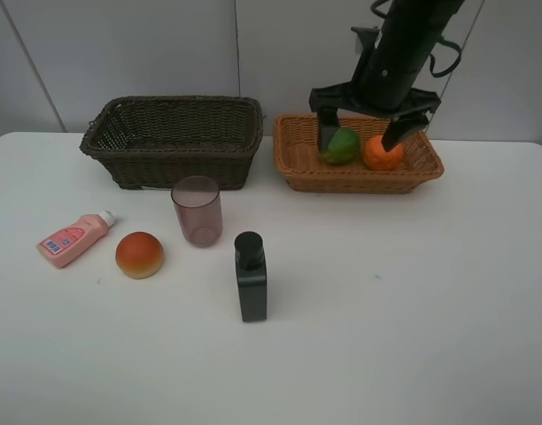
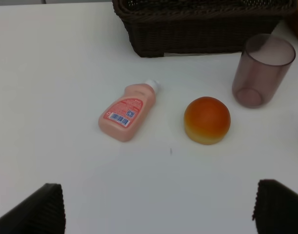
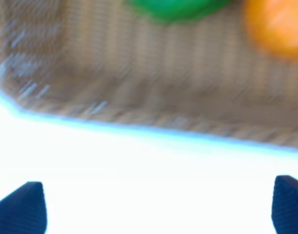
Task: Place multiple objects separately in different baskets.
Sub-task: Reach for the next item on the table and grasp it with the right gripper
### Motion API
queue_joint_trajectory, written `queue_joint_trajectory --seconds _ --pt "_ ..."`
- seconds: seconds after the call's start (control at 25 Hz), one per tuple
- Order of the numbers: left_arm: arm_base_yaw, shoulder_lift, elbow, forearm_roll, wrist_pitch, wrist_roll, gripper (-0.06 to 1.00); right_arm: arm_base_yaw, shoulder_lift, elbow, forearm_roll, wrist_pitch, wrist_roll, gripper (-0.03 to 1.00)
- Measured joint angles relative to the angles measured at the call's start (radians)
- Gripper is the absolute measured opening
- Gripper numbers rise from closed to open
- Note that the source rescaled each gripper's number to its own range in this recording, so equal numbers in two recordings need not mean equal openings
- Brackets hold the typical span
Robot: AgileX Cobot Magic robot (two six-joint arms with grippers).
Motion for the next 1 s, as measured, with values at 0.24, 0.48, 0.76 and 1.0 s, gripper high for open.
queue_joint_trajectory --seconds 0.24,0.48,0.76,1.0 --pt "0.000 0.000 0.000 0.000 0.000 0.000 1.00 0.172 -0.019 0.000 -0.003 0.101 0.078 1.00" --pt "0.000 0.000 0.000 0.000 0.000 0.000 1.00 0.324 -0.031 0.000 -0.004 0.106 0.179 1.00" --pt "0.000 0.000 0.000 0.000 0.000 0.000 1.00 0.432 -0.031 0.000 -0.019 0.106 0.322 1.00" --pt "0.000 0.000 0.000 0.000 0.000 0.000 1.00 0.475 -0.030 0.000 -0.097 0.106 0.452 1.00"
